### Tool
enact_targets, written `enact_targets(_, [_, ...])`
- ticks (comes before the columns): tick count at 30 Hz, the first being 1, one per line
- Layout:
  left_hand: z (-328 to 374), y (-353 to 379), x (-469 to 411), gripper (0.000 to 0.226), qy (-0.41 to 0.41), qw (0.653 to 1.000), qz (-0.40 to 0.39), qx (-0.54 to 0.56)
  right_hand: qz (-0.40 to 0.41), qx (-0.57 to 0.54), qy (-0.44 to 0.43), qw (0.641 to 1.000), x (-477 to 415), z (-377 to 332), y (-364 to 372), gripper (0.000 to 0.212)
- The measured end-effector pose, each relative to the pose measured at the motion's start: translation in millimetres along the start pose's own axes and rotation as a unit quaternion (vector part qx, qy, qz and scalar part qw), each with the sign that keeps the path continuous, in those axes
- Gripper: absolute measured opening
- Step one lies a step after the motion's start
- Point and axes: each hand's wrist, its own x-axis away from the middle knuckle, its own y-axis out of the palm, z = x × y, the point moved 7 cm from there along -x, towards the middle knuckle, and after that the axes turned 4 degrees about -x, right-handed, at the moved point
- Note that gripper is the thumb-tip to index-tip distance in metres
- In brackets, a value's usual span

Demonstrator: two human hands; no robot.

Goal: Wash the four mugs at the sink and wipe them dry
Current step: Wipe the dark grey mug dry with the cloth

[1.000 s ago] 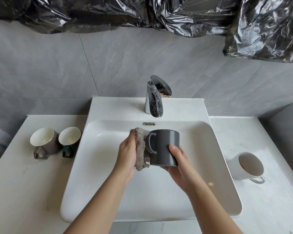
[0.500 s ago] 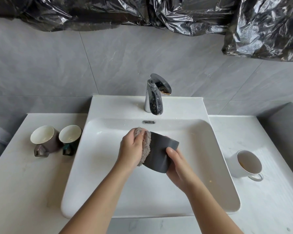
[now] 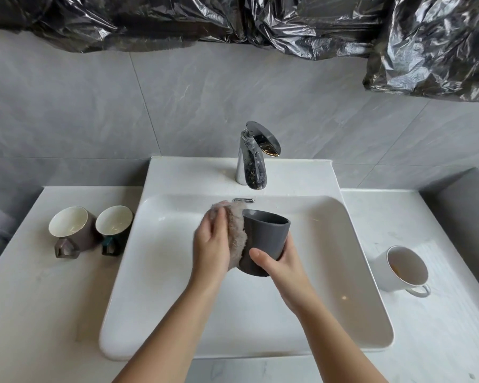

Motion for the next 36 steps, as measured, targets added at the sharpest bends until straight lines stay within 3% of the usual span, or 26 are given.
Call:
enact_targets(2, [4, 12, 4, 0.028, -0.002, 0.999, -0.045, -0.006, 0.004, 0.011, -0.004, 1.000, 0, 0, 1, 0.074])
enact_targets(8, [-4, 18, 25, 0.038, 0.063, 0.994, -0.045, -0.072, 0.039, 0.008, 0.004, 0.999, -1, 0, -2, 0.052])
enact_targets(14, [-16, 18, 11, 0.035, -0.011, 0.997, -0.056, -0.054, 0.036, -0.013, 0.025, 0.999, 4, 13, -5, 0.075])
enact_targets(20, [-6, 12, 27, 0.033, 0.044, 0.997, -0.048, -0.044, 0.024, 0.019, 0.000, 1.000, 1, -3, -1, 0.062])
enact_targets(25, [-2, 12, 8, 0.036, -0.045, 0.997, -0.057, -0.033, 0.012, 0.049, -0.025, 0.998, 10, -5, 2, 0.056])
enact_targets(30, [9, 17, 19, 0.027, 0.031, 0.997, -0.041, -0.053, 0.018, 0.047, -0.035, 0.998, 2, -12, 5, 0.056])
enact_targets(34, [9, 18, 0, 0.037, -0.040, 0.995, -0.084, -0.029, -0.003, 0.047, -0.038, 0.998, 6, -11, -1, 0.071])
enact_targets(36, [13, 21, 3, 0.037, 0.000, 0.992, -0.116, -0.052, 0.006, -0.010, -0.024, 1.000, 7, -8, -3, 0.074])
